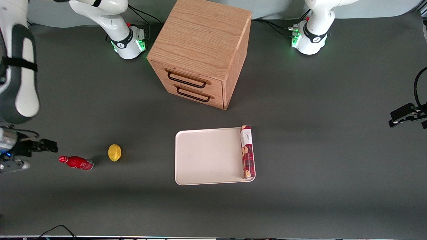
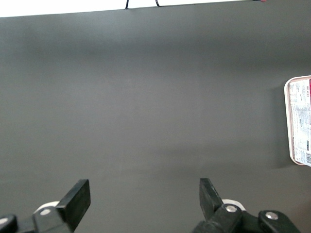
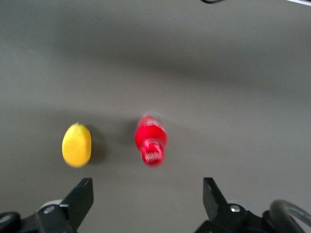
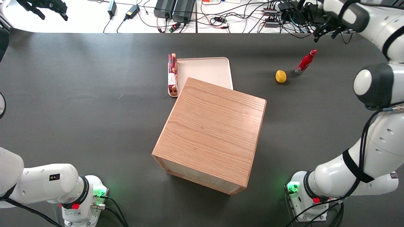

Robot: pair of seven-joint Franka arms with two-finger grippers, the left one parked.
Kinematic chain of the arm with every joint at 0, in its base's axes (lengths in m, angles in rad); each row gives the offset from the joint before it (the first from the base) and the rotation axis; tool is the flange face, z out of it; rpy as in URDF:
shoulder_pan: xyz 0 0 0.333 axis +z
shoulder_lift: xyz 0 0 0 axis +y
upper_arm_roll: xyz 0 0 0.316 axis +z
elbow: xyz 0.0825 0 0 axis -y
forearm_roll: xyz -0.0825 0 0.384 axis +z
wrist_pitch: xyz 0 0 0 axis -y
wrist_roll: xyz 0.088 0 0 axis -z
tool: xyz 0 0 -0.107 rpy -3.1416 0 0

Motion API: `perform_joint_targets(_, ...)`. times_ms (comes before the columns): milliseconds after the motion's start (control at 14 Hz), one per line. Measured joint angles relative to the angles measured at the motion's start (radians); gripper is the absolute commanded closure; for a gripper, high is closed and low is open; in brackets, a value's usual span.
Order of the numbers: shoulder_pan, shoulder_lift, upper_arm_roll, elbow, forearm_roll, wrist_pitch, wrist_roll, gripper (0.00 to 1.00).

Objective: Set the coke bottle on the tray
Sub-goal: 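Lower the open right gripper onto the red Coca-Cola bottle, then close the right gripper around the red bottle and lift it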

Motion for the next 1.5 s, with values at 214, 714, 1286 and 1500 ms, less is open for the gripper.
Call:
perform_joint_targets(214,0.0,0.069,-0.001,0.0,0.041,0.059,0.0,0.04)
perform_joint_targets(714,-0.014,0.082,-0.005,-0.075,0.043,0.135,-0.014,0.71)
perform_joint_targets(1286,-0.01,0.059,-0.006,-0.075,0.044,0.142,-0.04,1.0)
perform_joint_targets(1500,-0.003,-0.028,-0.003,0.006,0.044,-0.032,-0.044,1.0)
